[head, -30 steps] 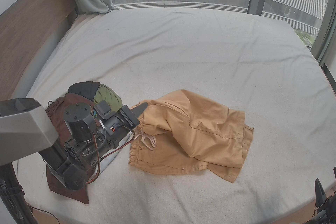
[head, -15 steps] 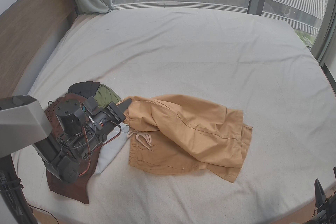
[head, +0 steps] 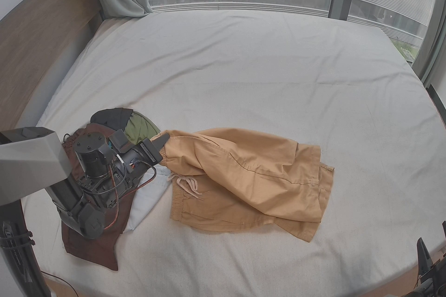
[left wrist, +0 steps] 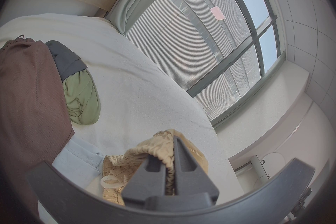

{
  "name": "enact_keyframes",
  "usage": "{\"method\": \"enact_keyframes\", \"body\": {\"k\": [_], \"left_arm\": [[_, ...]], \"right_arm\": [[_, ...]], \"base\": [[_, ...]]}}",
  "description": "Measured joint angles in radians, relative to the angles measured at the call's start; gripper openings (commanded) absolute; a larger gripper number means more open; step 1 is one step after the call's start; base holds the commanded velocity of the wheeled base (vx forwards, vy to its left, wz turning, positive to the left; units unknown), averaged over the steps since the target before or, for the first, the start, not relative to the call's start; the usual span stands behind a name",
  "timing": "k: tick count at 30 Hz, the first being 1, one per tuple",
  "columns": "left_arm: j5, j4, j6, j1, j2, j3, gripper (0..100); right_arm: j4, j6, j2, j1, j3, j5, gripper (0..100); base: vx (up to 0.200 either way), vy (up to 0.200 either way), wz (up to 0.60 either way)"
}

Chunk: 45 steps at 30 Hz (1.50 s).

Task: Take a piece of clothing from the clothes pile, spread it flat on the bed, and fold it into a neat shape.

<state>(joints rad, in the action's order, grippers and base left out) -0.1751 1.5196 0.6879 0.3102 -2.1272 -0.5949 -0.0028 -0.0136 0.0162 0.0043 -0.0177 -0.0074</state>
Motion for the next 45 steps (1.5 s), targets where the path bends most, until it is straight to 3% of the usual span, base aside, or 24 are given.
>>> {"method": "enact_keyframes", "body": {"k": [14,20,32,45], "left_arm": [[-0.001,0.000,-0.030,-0.008,-0.003,-0.012,0],[-0.001,0.000,-0.034,-0.013,-0.004,-0.018,0],[-0.001,0.000,-0.036,-0.011,-0.001,-0.020,0],[-0.001,0.000,-0.036,-0.007,0.001,-0.020,0]], "right_arm": [[-0.042,-0.004,0.000,-0.002,0.000,0.002,100],[-0.051,-0.010,0.025,-0.011,-0.095,0.017,100],[-0.047,-0.024,0.307,-0.005,-0.236,0.082,100],[-0.135,-0.059,0.632,0.001,-0.305,0.162,100]], "base": [[0.000,0.000,0.00],[0.000,0.000,0.00],[0.000,0.000,0.00],[0.000,0.000,0.00]]}}
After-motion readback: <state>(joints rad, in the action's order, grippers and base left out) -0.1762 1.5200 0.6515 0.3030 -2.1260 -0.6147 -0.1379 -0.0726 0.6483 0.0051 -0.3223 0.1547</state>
